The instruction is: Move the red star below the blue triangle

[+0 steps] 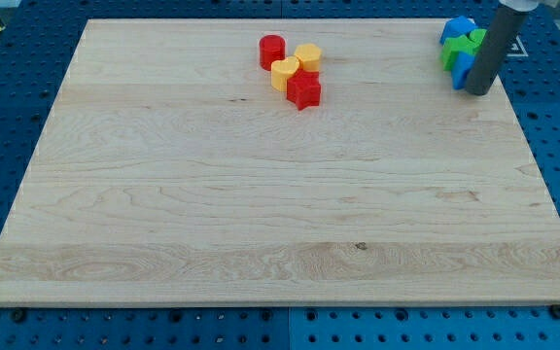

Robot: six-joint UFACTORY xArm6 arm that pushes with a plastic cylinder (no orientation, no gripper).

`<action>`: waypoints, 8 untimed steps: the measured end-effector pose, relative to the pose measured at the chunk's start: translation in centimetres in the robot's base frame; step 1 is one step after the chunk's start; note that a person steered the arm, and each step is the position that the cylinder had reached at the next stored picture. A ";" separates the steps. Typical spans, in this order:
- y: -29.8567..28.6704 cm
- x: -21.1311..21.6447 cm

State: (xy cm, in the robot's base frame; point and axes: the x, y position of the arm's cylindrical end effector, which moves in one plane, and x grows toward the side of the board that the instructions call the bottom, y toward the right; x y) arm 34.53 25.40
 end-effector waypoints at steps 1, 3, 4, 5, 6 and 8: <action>-4.2 0.3; -10.6 3.8; -15.6 6.8; -23.5 8.8; -30.5 6.4; -31.6 2.4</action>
State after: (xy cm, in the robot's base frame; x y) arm 36.94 -6.25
